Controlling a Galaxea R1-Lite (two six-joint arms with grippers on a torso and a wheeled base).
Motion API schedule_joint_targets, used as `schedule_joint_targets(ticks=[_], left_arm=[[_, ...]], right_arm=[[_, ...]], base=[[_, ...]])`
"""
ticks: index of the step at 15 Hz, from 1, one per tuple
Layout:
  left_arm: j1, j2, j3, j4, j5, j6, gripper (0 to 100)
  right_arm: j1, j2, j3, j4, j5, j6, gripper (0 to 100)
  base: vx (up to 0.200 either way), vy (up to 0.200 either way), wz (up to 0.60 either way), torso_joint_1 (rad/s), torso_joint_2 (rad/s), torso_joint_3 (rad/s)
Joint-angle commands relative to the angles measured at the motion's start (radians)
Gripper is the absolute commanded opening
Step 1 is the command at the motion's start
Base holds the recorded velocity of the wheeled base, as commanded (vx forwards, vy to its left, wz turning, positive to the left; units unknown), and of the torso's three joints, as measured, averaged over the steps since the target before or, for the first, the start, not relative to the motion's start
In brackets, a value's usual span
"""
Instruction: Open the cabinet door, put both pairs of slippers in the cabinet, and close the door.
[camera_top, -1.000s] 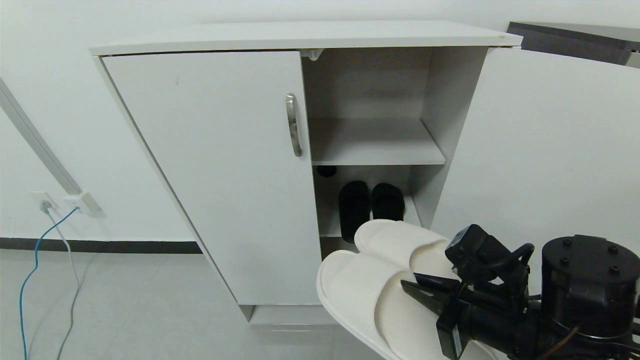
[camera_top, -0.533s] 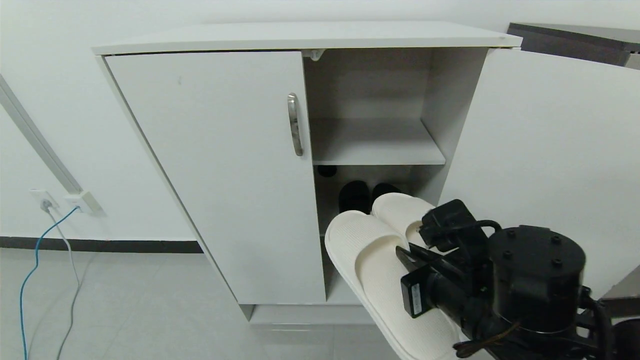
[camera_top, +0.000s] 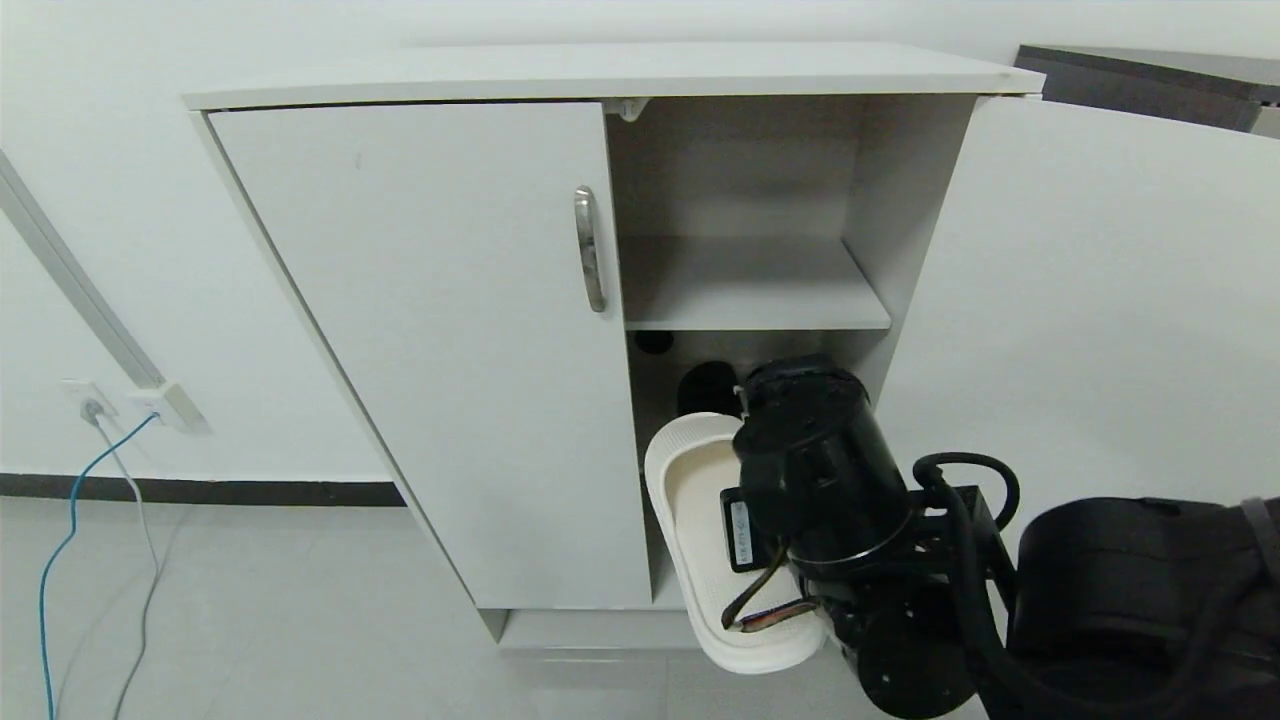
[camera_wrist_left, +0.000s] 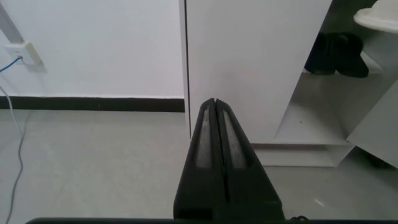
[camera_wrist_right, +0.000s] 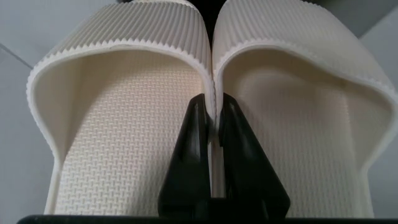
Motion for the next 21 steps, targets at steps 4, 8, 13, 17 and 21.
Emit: schedule_joint_targets(ticks=[4,8,13,17,21], left_arm=[[0.0,0.0,0.0,0.0,0.001,0.0,0],[0.0,0.0,0.0,0.0,0.001,0.0,0],[0.0,0.0,0.0,0.0,0.002,0.0,0],[0.0,0.0,0.0,0.0,0.002,0.0,0],[0.0,0.0,0.0,0.0,0.002,0.0,0]], right_arm=[[0.018,0.025,-0.238,0.188,-0.109,0.04,0],[-0.02,0.038,-0.218,0.004,-0.112,-0.083,0],[-0.068,0.07,-0.183,-0.119,-0.11,-0.14,0],[-0.078,0.065,-0.186,-0.133,-0.107,-0.138,0],[-0.075,0.045,-0.184,-0.177,-0.106,-0.161,0]], base=[[0.0,0.0,0.0,0.0,0.0,0.0],[0.0,0.0,0.0,0.0,0.0,0.0],[0.0,0.0,0.0,0.0,0.0,0.0],[0.0,0.0,0.0,0.0,0.0,0.0],[0.0,0.0,0.0,0.0,0.0,0.0]])
